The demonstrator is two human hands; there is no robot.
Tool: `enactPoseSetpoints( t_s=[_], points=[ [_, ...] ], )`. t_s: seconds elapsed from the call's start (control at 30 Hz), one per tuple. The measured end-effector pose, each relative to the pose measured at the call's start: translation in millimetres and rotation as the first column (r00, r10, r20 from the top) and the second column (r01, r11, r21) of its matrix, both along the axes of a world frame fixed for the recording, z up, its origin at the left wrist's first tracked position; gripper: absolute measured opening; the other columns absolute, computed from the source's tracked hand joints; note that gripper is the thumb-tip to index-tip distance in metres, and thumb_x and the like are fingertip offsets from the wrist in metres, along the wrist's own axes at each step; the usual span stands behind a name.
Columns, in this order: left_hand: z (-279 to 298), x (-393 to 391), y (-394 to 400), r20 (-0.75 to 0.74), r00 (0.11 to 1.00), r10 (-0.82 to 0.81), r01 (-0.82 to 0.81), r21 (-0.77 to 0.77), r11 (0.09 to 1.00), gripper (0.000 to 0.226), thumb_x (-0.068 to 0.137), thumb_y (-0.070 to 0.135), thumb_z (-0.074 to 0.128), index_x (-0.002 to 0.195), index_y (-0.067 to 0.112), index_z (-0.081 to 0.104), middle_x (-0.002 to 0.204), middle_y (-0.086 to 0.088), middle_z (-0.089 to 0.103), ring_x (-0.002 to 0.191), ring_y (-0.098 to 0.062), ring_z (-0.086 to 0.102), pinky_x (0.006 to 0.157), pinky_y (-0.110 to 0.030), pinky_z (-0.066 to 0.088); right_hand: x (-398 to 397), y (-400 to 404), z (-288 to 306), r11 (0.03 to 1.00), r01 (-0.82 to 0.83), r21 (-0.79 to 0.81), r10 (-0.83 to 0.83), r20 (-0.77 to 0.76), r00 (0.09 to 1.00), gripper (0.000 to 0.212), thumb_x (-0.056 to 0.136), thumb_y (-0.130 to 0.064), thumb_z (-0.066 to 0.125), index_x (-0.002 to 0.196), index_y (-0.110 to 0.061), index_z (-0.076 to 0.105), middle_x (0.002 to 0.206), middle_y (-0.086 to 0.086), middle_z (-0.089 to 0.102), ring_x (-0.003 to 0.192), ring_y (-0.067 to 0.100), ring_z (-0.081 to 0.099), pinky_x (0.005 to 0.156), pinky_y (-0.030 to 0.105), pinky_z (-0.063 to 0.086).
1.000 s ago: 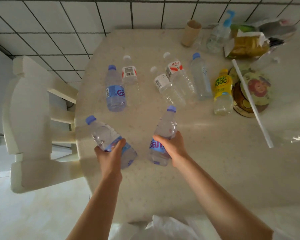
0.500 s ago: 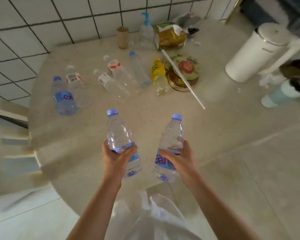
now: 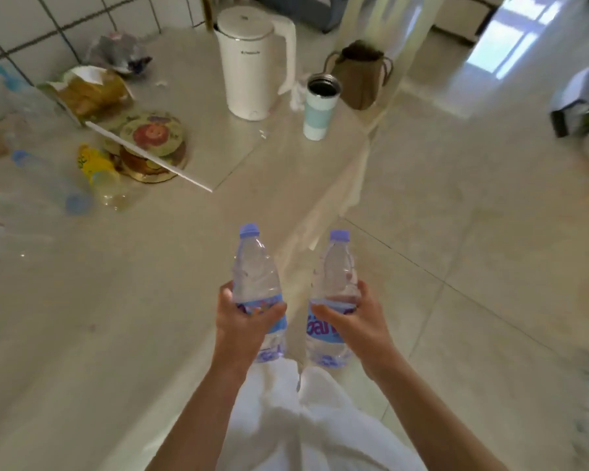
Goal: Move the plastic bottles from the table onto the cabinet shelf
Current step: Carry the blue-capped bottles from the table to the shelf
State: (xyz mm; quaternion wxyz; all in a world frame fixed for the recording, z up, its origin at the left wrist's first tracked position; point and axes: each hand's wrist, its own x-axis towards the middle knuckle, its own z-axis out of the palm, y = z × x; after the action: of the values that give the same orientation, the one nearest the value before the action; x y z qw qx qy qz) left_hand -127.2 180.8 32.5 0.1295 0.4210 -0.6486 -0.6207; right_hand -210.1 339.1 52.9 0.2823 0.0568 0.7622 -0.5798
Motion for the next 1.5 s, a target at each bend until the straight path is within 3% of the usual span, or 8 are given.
enactPoseSetpoints(
  t_s=[0.13,0.3,0.43,0.67,0.9,1.1,1.27,1.5],
  points=[
    [-3,-35,23,0.008,0.971,-0.238,0.239,-0.026,0.971,0.063,0.06,0.006,0.09,0.109,0.016,0.052,0.096,-0.003,0.066,0.073,0.0,0.067,0.067,-0.021,0.055,-6,33,1,0.98,0.198,-0.001,-0.198,-0.004,0.98,0.063,0.061,-0.019,0.089,0.114,-0.017,0.054,0.1,0.003,0.071,0.083,0.015,0.073,0.069,0.031,0.061],
    [-3,-89,47,0.05,0.848,-0.527,0.53,-0.05,0.847,0.074,0.055,0.019,0.093,0.113,0.022,0.047,0.111,-0.003,0.063,0.097,-0.018,0.066,0.079,-0.035,0.058,-14,67,-3,0.893,0.451,0.01,-0.451,0.006,0.893,0.059,0.061,-0.023,0.089,0.11,-0.02,0.055,0.1,0.0,0.07,0.087,0.016,0.071,0.075,0.035,0.061],
    [-3,-125,72,0.094,0.703,-0.705,0.711,-0.077,0.699,0.083,0.042,0.047,0.085,0.113,0.026,0.048,0.111,0.001,0.062,0.098,-0.016,0.066,0.08,-0.045,0.059,-13,94,-6,0.77,0.638,0.025,-0.639,0.015,0.769,0.058,0.063,-0.019,0.088,0.11,-0.017,0.056,0.1,0.004,0.07,0.085,0.017,0.071,0.069,0.029,0.059],
    [-7,-155,131,0.105,0.439,-0.892,0.898,-0.093,0.43,0.085,0.039,0.047,0.082,0.114,0.021,0.051,0.103,-0.001,0.066,0.091,-0.018,0.068,0.072,-0.031,0.058,18,138,-11,0.524,0.852,0.016,-0.852,0.008,0.524,0.053,0.063,-0.017,0.088,0.096,-0.037,0.052,0.101,-0.001,0.068,0.086,0.018,0.071,0.073,0.033,0.059],
    [-15,-137,233,0.121,0.174,-0.977,0.983,-0.087,0.164,0.076,0.046,0.03,0.088,0.113,0.021,0.052,0.097,0.002,0.067,0.084,-0.016,0.068,0.075,-0.039,0.06,86,211,-13,0.301,0.948,0.102,-0.953,-0.011,0.304,0.065,0.062,-0.025,0.088,0.114,-0.025,0.049,0.11,0.006,0.067,0.092,0.022,0.069,0.08,0.043,0.059],
    [-26,-80,337,0.132,0.007,-0.991,0.997,-0.071,-0.002,0.069,0.049,0.025,0.09,0.108,0.026,0.052,0.095,0.004,0.068,0.082,-0.011,0.069,0.074,-0.035,0.058,157,284,-7,0.224,0.949,0.224,-0.959,-0.125,0.255,0.072,0.067,-0.025,0.085,0.125,-0.012,0.045,0.112,0.003,0.06,0.099,0.018,0.062,0.065,0.013,0.05],
    [-24,-23,426,0.113,-0.105,-0.988,0.991,-0.066,-0.113,0.066,0.056,0.01,0.091,0.106,0.023,0.05,0.093,0.004,0.065,0.078,-0.004,0.065,0.057,-0.01,0.05,217,349,-2,0.115,0.965,0.236,-0.976,-0.153,0.153,0.07,0.066,-0.026,0.086,0.123,-0.014,0.047,0.107,-0.002,0.058,0.096,0.016,0.061,0.062,0.011,0.049],
    [-22,15,517,0.116,-0.241,-0.963,0.967,-0.056,-0.249,0.073,0.051,0.017,0.092,0.109,0.026,0.049,0.1,-0.001,0.066,0.084,-0.012,0.068,0.066,-0.021,0.053,264,422,0,-0.037,0.973,0.228,-0.989,-0.147,-0.003,0.074,0.067,-0.028,0.085,0.128,-0.016,0.045,0.111,-0.001,0.059,0.095,0.013,0.06,0.058,0.01,0.049]
  ],
)
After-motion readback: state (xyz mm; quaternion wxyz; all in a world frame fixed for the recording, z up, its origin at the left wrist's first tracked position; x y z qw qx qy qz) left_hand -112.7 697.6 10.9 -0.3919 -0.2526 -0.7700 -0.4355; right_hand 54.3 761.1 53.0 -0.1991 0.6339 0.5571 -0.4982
